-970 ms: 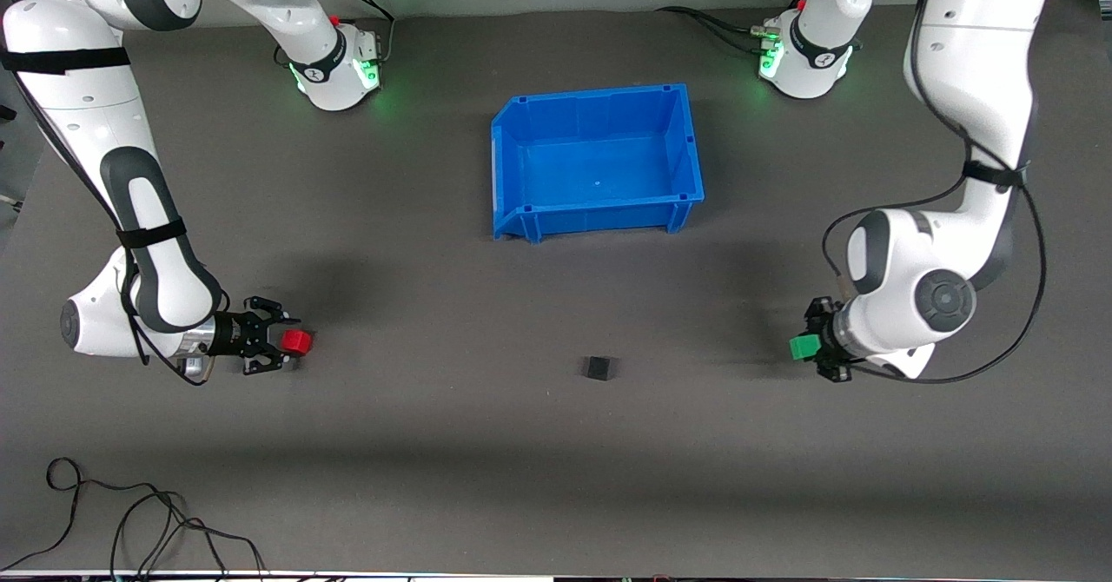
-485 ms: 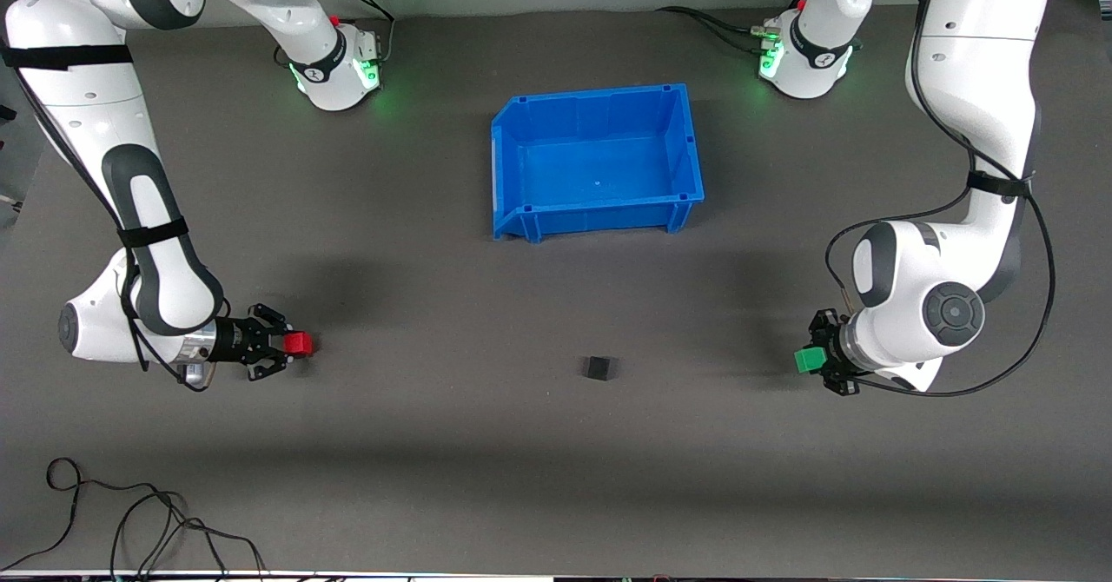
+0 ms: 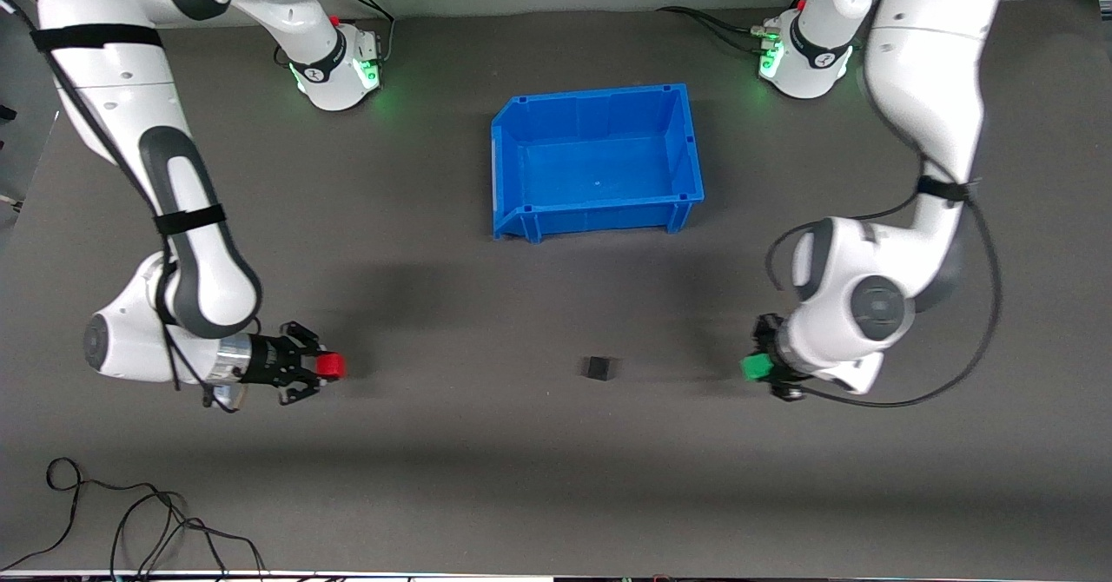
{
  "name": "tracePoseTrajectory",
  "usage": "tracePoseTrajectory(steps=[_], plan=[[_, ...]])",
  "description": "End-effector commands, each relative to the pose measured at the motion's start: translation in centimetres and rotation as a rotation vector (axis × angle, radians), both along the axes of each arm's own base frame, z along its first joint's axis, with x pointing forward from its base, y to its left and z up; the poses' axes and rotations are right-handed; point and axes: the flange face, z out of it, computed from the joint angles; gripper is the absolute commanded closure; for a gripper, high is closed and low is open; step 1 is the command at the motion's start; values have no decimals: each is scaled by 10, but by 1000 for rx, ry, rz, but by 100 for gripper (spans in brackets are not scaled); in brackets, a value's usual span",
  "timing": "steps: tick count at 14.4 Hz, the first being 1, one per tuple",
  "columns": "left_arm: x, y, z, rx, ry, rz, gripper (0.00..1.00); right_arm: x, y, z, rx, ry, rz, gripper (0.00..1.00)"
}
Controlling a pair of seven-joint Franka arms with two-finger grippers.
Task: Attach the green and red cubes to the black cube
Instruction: 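Carry the red cube and the green cube toward the black cube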
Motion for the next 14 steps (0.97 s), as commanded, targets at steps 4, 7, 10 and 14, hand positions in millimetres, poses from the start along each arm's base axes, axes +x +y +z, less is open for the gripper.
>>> tracePoseTrajectory(steps=[4, 7, 10, 14], plan=[[-13, -91, -35, -7, -28, 47, 100, 28, 98, 4, 32, 34, -132, 100], [-13, -111, -47, -28, -75, 64, 100, 24, 153, 1, 49, 23, -151, 100], [-18, -124, -59, -26, -71, 46, 100, 13, 200, 0, 40, 22, -180, 100], [-23, -135, -64, -18, -75, -35, 100, 1, 259, -2, 42, 18, -210, 100]])
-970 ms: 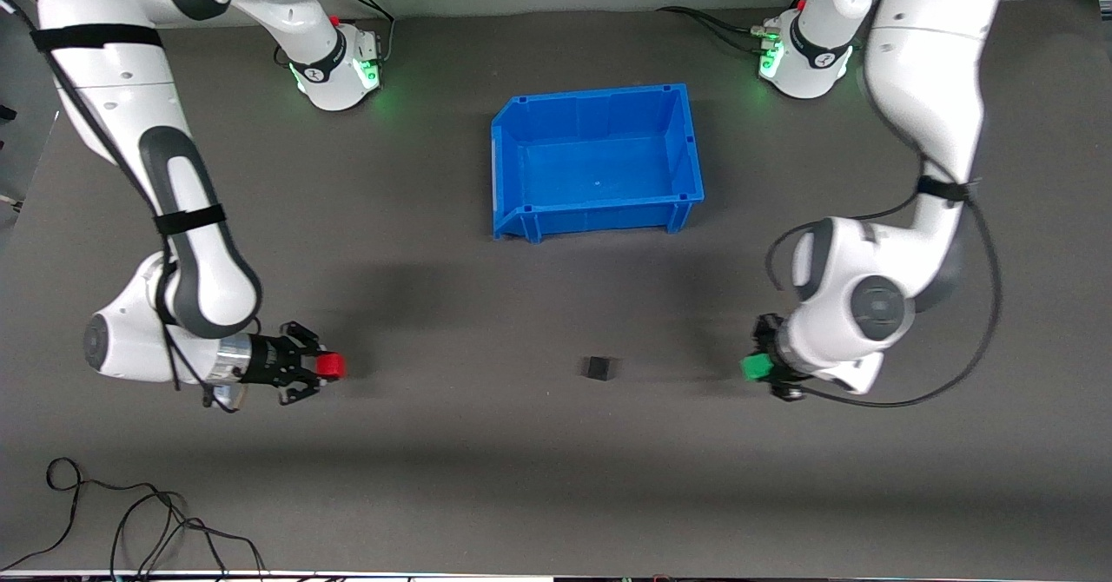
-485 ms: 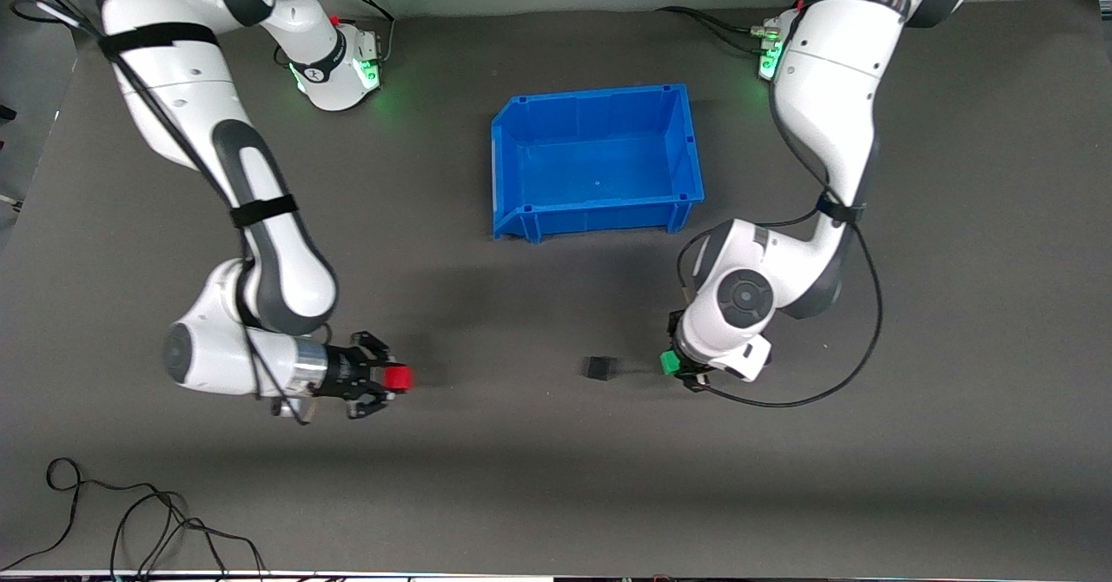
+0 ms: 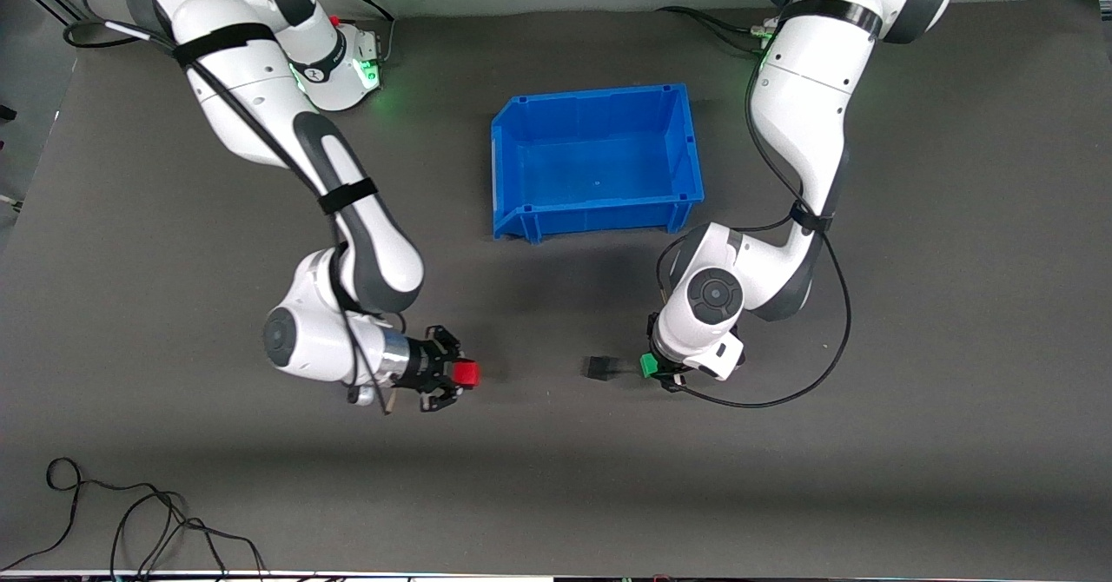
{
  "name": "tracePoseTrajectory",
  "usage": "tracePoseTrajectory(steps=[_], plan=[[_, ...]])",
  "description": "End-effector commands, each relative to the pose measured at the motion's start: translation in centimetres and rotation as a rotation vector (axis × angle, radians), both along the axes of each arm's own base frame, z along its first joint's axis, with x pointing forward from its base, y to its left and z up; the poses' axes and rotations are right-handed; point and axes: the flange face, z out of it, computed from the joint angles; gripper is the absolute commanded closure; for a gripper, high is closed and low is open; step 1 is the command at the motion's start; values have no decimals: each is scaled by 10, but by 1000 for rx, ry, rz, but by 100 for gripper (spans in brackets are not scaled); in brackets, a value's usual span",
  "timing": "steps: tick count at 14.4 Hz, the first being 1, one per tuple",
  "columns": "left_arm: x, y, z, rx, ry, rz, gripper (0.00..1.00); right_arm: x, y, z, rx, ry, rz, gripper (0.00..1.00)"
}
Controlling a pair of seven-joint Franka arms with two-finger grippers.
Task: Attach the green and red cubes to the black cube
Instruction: 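Carry the red cube and the green cube toward the black cube, then press the red cube and the green cube against the black cube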
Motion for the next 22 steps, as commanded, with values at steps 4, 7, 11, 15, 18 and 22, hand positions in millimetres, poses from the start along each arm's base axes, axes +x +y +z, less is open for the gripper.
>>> tracePoseTrajectory(steps=[4, 7, 11, 15, 18, 22], plan=[[4, -28, 4, -27, -30, -59, 100, -12, 88, -23, 13, -70, -31, 100], [3, -36, -3, -30, -26, -47, 100, -24, 129, -30, 19, -92, 3, 100], [3, -38, -8, -29, -25, -48, 100, -44, 167, -44, 16, -136, 15, 100], [8, -42, -6, -42, -51, -47, 100, -48, 171, -67, 1, -167, 4, 100], [8, -44, -5, -44, -51, -48, 100, -40, 166, -70, 7, -192, -16, 100], [3, -52, -4, -46, -53, -60, 100, -40, 173, -76, 12, -200, -14, 100]])
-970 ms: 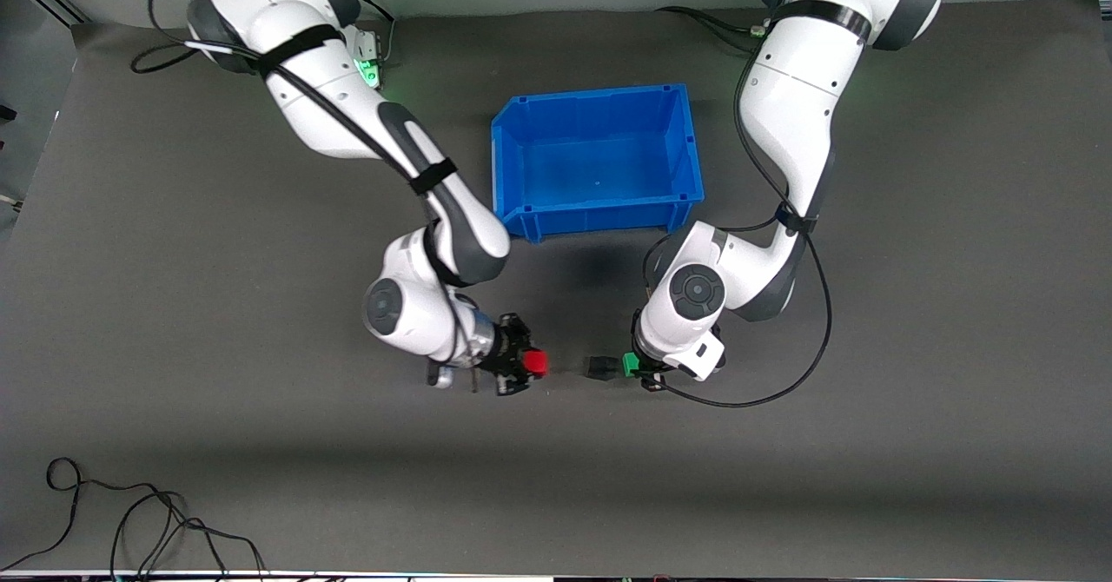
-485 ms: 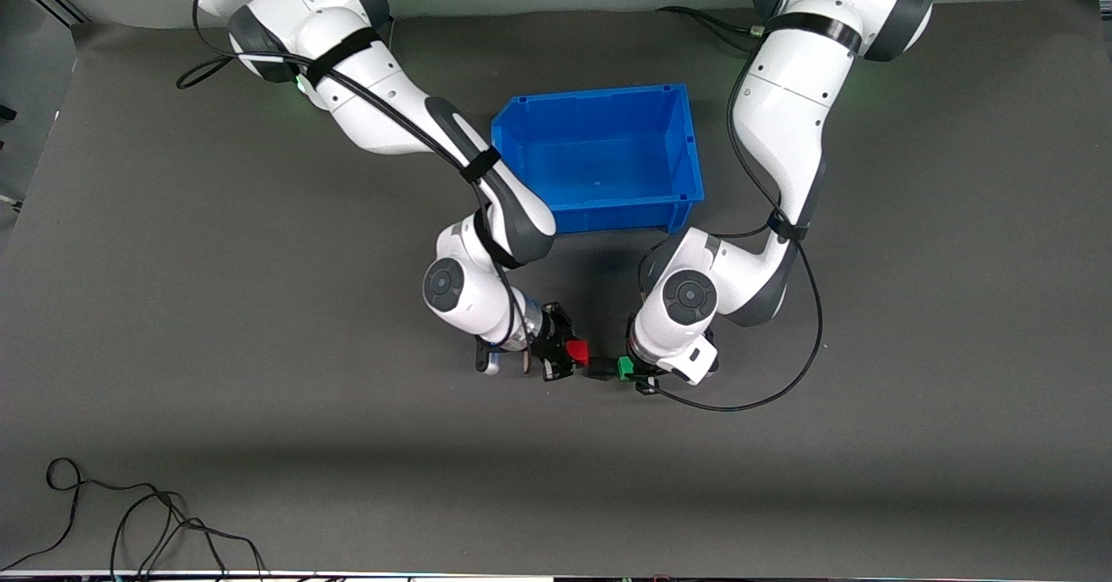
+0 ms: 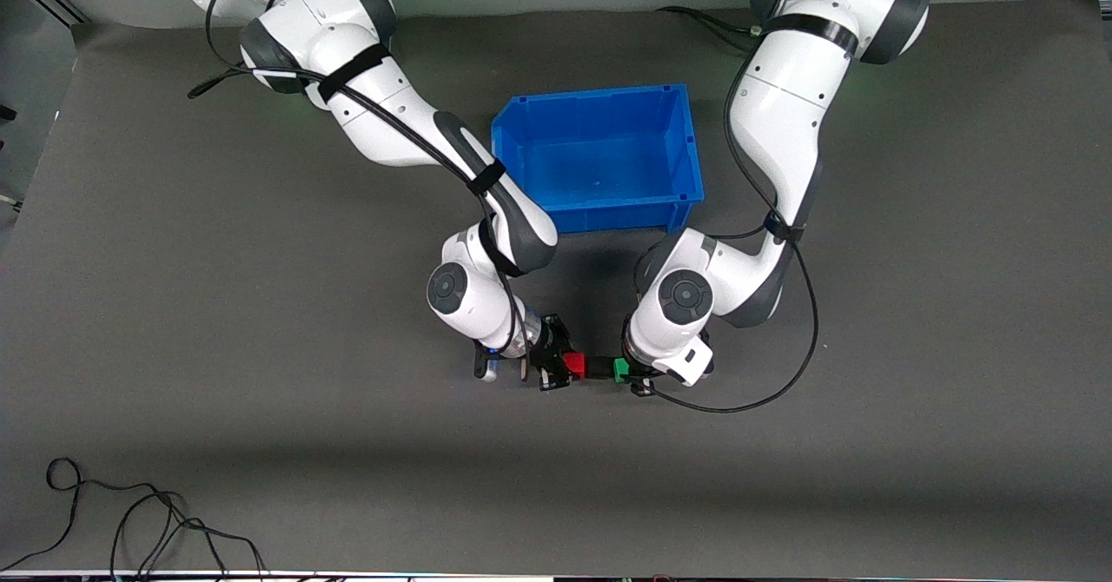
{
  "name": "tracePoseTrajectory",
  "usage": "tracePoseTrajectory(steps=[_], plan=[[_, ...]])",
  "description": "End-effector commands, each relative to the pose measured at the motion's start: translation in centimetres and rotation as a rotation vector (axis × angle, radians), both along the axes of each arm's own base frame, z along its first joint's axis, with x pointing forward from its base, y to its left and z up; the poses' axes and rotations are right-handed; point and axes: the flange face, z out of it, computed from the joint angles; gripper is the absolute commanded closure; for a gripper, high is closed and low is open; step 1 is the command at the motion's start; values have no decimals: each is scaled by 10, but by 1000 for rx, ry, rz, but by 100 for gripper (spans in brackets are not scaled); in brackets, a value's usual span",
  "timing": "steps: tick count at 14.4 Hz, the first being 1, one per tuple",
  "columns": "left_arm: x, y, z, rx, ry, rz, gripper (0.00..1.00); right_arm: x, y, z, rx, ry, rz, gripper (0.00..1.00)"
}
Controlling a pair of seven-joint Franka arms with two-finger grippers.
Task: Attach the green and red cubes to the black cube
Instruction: 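Press the red cube and the green cube against the black cube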
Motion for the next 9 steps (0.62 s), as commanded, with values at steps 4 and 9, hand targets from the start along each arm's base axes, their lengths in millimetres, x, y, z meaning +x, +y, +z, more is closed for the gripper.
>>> tracePoseTrajectory(steps=[4, 9], plan=[[-2, -13, 0, -3, -12, 4, 100, -4, 19, -1, 17, -6, -20, 100], [-2, -12, -3, 4, -11, -11, 51, -3, 19, -1, 17, -7, -20, 100]])
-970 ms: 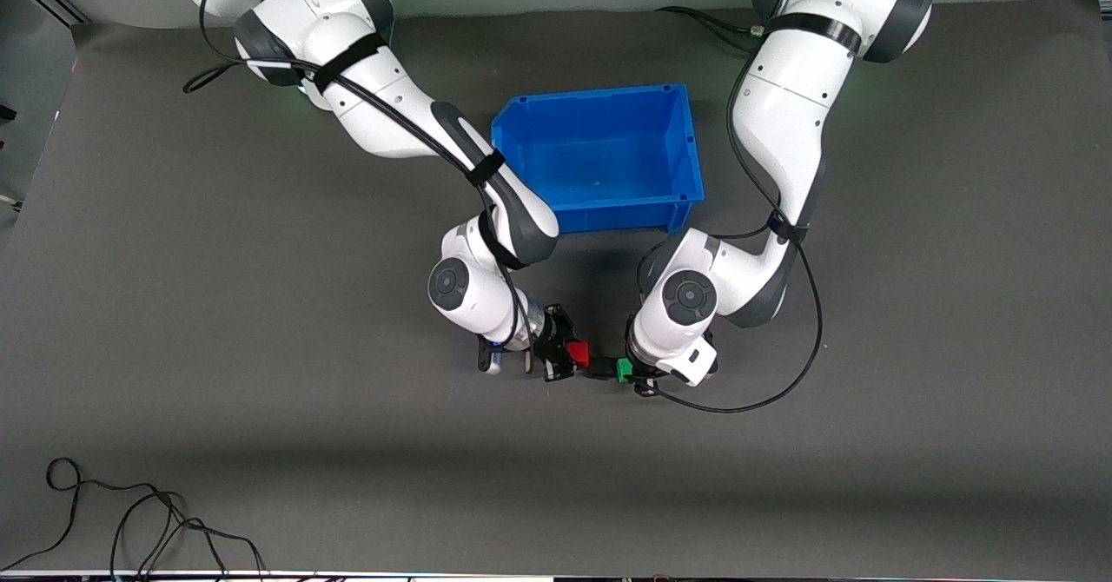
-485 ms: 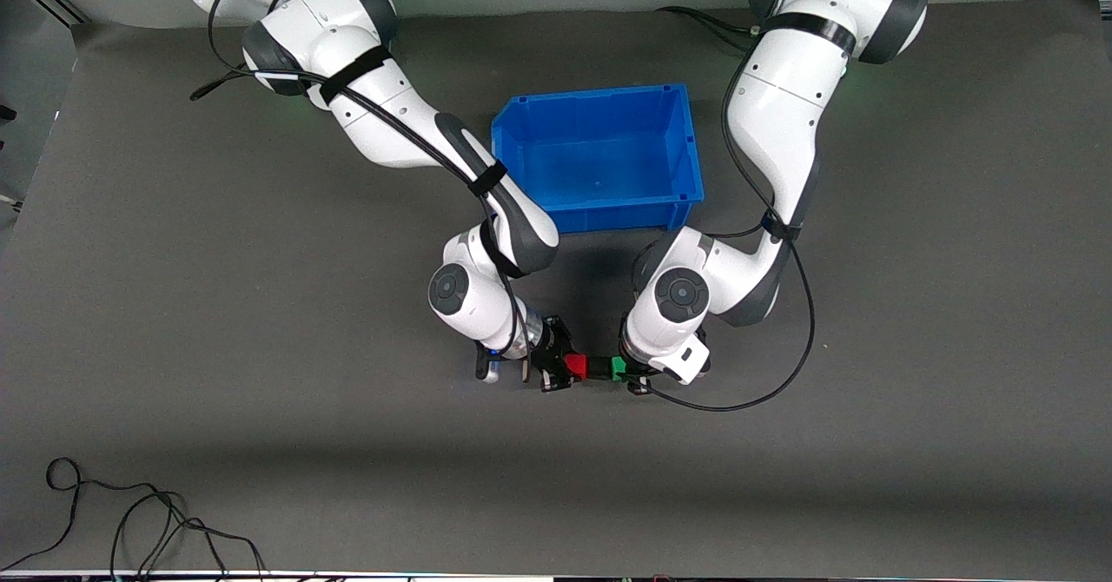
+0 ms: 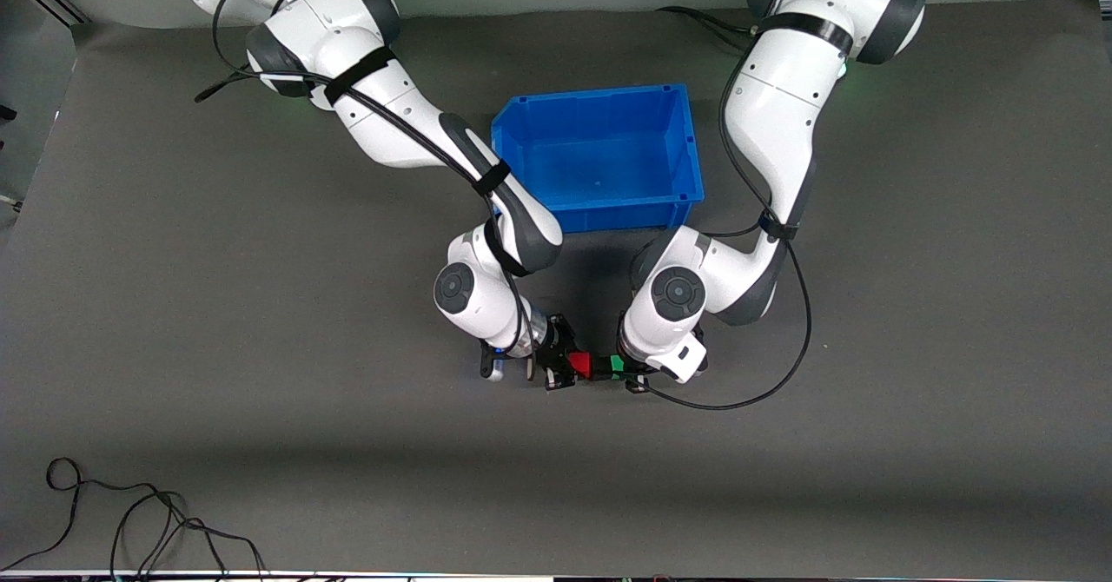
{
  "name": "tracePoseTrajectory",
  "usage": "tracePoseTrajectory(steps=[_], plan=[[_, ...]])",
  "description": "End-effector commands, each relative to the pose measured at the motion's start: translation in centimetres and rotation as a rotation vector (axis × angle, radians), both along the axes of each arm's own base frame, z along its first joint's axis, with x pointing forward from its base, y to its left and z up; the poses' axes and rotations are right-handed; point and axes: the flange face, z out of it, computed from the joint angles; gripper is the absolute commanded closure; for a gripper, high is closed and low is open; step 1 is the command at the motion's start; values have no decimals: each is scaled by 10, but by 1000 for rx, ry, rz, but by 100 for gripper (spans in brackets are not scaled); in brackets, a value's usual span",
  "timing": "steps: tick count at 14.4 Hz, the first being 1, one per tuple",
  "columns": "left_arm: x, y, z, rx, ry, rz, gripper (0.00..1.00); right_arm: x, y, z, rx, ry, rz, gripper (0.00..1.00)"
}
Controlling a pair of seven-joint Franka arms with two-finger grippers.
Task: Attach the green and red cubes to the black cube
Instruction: 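Press the red cube and the green cube against the black cube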
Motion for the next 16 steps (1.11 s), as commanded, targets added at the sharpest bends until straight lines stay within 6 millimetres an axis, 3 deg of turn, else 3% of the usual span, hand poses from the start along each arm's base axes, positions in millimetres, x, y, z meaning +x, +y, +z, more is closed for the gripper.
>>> tracePoseTrajectory(steps=[1, 4, 5, 7, 8, 9, 13, 15, 16], plan=[[1, -8, 0, 3, -15, -6, 29, 1, 12, 5, 19, -13, -29, 100], [1, -8, 0, 7, -12, -10, 0, 3, 10, 7, 30, -17, -65, 100], [2, -7, 4, 7, -12, -9, 0, 4, 9, 7, 30, -17, -67, 100], [5, -4, 13, 7, -15, -6, 0, 7, 6, 8, 30, -20, -69, 51], [10, 1, 24, 7, -30, -2, 0, 8, 6, 11, 29, -28, -64, 15], [17, 12, 31, 8, -36, 5, 0, 7, 8, 14, 11, -43, -43, 1], [38, 71, 78, 43, 38, -39, 0, 9, 10, 25, -10, -63, -14, 0], [44, 103, 103, 66, 73, -115, 0, 16, 3, 49, -34, -23, 13, 0], [47, 127, 115, 76, 101, -170, 0, 24, -2, 73, -52, 2, 36, 0]])
